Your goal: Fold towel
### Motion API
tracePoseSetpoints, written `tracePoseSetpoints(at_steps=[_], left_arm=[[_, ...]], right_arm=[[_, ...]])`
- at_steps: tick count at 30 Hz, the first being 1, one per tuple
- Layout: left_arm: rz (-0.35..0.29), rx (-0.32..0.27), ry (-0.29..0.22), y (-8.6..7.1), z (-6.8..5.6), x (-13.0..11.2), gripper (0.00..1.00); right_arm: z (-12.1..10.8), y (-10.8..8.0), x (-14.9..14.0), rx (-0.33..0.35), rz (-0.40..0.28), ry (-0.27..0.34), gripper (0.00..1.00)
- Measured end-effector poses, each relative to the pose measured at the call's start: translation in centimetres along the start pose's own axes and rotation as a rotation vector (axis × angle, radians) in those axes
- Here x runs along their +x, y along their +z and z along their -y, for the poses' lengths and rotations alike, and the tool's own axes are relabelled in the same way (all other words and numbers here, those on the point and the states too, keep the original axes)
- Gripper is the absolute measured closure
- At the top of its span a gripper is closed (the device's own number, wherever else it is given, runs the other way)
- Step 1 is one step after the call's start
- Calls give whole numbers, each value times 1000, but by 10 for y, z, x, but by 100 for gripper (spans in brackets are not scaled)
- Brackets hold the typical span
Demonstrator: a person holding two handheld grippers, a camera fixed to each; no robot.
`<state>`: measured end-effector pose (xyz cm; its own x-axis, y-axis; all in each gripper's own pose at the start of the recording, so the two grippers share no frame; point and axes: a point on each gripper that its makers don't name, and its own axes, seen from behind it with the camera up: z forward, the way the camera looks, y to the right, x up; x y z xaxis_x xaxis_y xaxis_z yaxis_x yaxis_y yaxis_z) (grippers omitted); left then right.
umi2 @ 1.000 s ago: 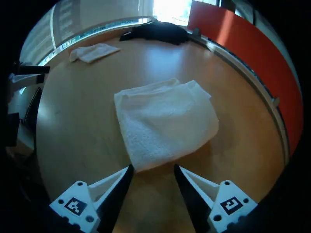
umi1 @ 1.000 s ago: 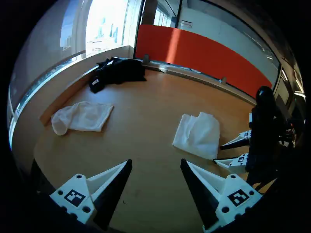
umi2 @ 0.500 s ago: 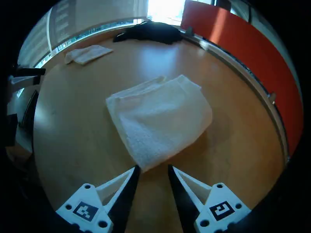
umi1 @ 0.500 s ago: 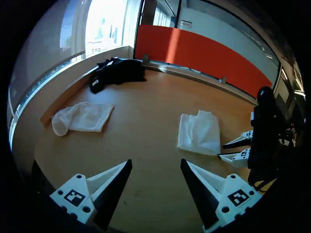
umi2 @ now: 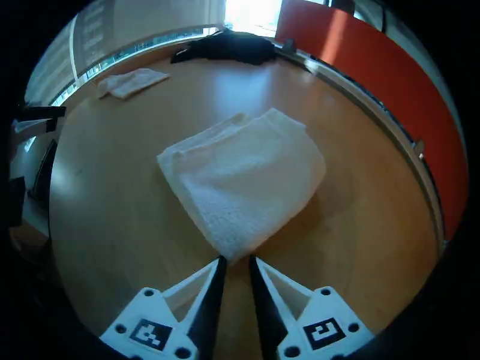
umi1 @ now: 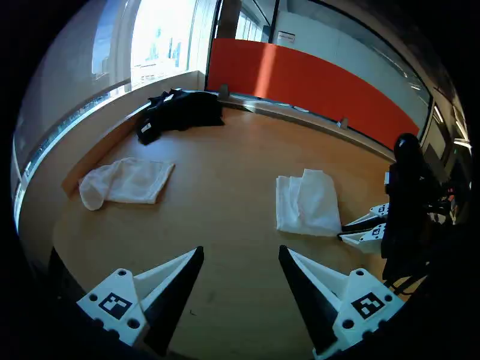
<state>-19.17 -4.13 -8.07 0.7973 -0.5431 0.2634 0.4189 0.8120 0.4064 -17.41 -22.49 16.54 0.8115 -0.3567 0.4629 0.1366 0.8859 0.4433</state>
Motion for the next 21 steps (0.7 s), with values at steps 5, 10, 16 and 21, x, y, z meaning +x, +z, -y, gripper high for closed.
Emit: tracePoseSetpoints(at_steps=[5,10,16,21], left_arm=[[0,0,-2,-1,1,-1,7],[0,1,-1,-2,1,-1,7],[-1,-1,3,-2,0,0,7],[-2,-5,8,-2,0,1,7]], right_arm=[[2,1,0,10,3,8,78],[4,2,0,27,4,17,90],[3,1,2,26,-1,9,95],[0,-5,10,22,-17,-6,95]])
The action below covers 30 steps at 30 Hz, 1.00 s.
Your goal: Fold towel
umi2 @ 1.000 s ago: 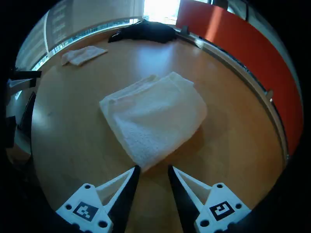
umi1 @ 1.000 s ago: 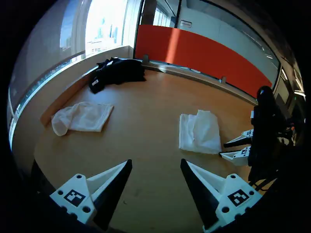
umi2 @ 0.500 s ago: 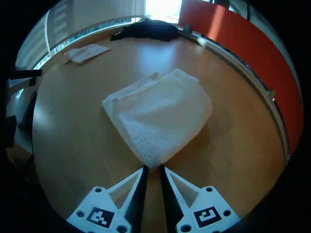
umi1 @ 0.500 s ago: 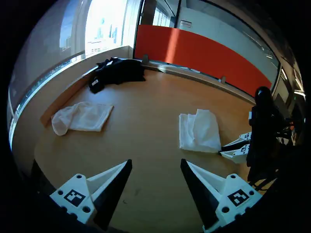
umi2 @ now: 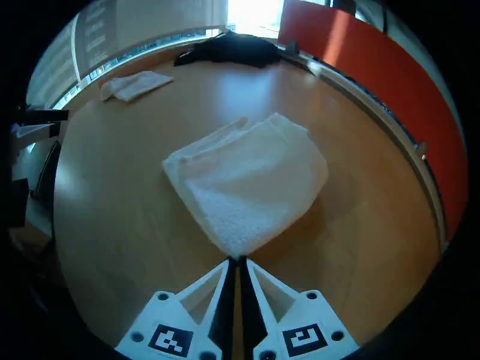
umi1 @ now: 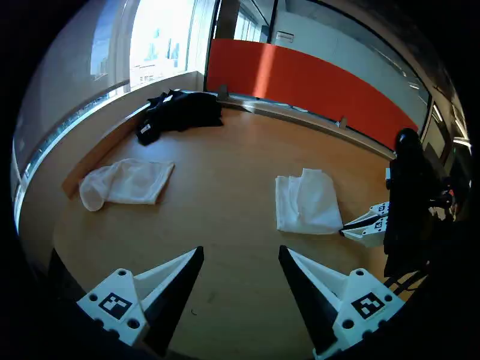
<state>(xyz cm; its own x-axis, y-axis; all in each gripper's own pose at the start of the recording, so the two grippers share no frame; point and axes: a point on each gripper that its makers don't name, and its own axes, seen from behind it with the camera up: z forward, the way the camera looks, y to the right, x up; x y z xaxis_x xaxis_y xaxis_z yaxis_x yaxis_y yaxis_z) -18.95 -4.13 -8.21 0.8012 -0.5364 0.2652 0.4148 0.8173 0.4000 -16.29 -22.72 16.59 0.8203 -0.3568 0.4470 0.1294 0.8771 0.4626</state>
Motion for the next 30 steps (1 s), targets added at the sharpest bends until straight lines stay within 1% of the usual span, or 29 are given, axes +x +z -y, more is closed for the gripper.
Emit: tracePoseSetpoints(at_steps=[6,17,23,30], left_arm=[[-2,-2,12,0,1,3,7],[2,-13,63,-4,-1,5,7],[4,-23,78,-4,-2,4,7],[16,-24,99,-2,3,-5,7]], right_arm=[[-7,-16,22,-12,-36,-23,95],[-25,-53,80,-36,-127,-63,95],[-31,-62,91,-45,-139,-83,95],[-29,-69,99,-39,-142,-100,95]])
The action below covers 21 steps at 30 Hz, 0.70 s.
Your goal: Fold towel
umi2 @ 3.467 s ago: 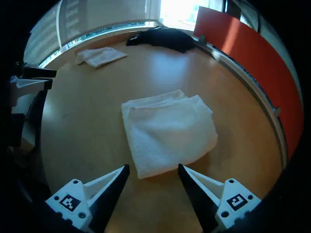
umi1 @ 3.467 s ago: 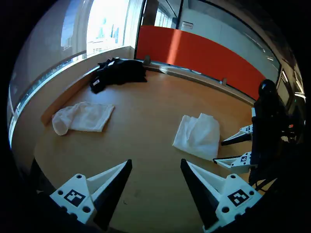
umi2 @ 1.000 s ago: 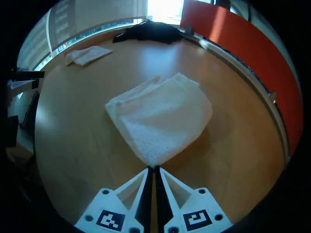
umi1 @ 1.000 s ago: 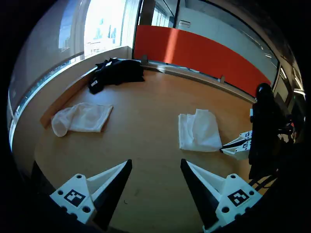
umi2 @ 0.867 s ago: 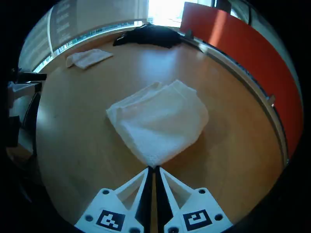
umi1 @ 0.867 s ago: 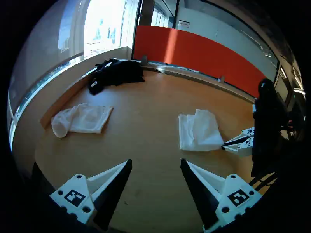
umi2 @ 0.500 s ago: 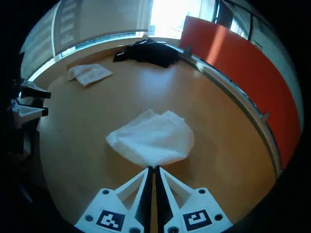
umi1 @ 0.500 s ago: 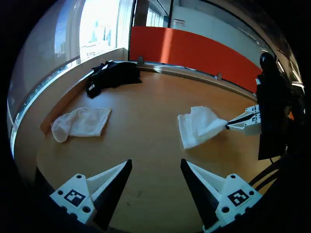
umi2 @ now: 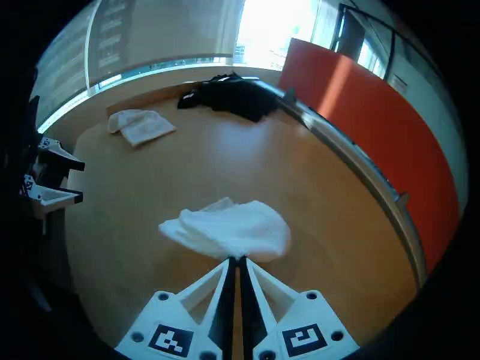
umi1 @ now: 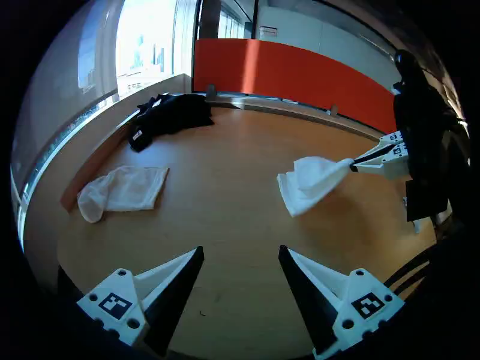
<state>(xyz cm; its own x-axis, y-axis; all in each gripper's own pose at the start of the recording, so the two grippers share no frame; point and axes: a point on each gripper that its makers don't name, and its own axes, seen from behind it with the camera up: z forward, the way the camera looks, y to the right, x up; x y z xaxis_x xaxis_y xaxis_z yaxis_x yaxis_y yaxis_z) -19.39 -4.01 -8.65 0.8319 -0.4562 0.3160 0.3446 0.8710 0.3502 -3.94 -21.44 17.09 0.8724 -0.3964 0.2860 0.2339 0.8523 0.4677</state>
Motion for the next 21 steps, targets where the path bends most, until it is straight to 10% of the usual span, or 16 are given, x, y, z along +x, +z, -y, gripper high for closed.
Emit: tracePoseSetpoints(at_steps=[21], left_arm=[[34,-7,49,-3,16,-18,7]], right_arm=[[-28,-42,35,-20,-37,-19,95]])
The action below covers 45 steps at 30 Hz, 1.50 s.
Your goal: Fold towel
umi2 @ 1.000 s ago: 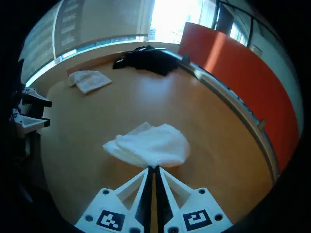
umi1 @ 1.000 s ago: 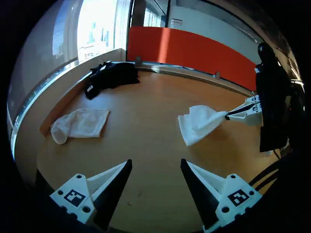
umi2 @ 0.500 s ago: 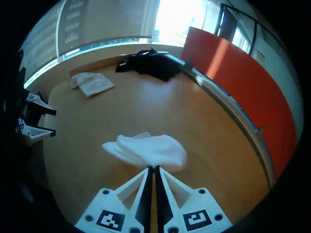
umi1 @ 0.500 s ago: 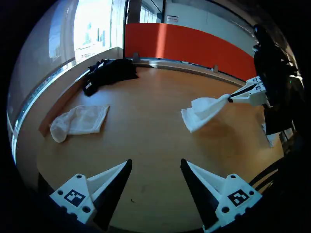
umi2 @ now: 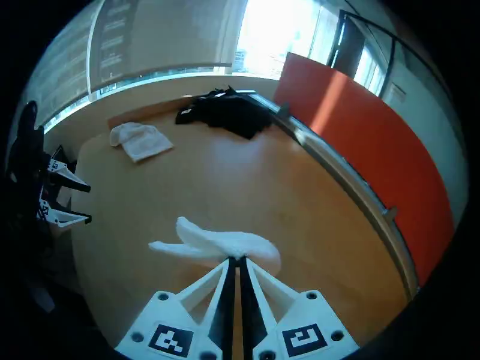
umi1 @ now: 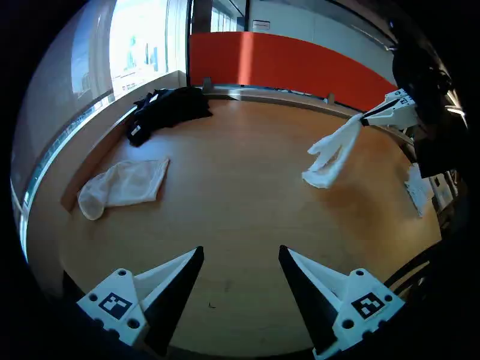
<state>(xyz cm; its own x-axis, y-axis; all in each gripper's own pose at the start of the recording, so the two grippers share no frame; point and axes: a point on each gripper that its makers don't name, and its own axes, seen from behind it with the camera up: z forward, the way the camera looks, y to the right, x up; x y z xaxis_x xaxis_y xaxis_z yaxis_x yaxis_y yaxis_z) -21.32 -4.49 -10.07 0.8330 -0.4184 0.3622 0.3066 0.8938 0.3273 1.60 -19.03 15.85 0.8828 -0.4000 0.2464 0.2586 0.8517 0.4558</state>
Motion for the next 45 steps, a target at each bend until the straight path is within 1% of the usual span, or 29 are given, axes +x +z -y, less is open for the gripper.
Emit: tracePoseSetpoints(at_steps=[7,16,27,35,45], left_arm=[[0,-10,18,-2,0,5,7],[3,-29,48,1,-10,11,7],[15,-42,69,7,-25,16,7],[23,-39,74,12,-34,20,7],[25,-37,93,17,-50,28,7]], right_arm=[[-31,-28,-3,-41,1,5,95],[-84,-66,-28,-118,17,38,95],[-157,-111,-74,-214,51,105,95],[-209,-148,-114,-285,97,130,95],[-262,-189,-162,-354,153,164,95]])
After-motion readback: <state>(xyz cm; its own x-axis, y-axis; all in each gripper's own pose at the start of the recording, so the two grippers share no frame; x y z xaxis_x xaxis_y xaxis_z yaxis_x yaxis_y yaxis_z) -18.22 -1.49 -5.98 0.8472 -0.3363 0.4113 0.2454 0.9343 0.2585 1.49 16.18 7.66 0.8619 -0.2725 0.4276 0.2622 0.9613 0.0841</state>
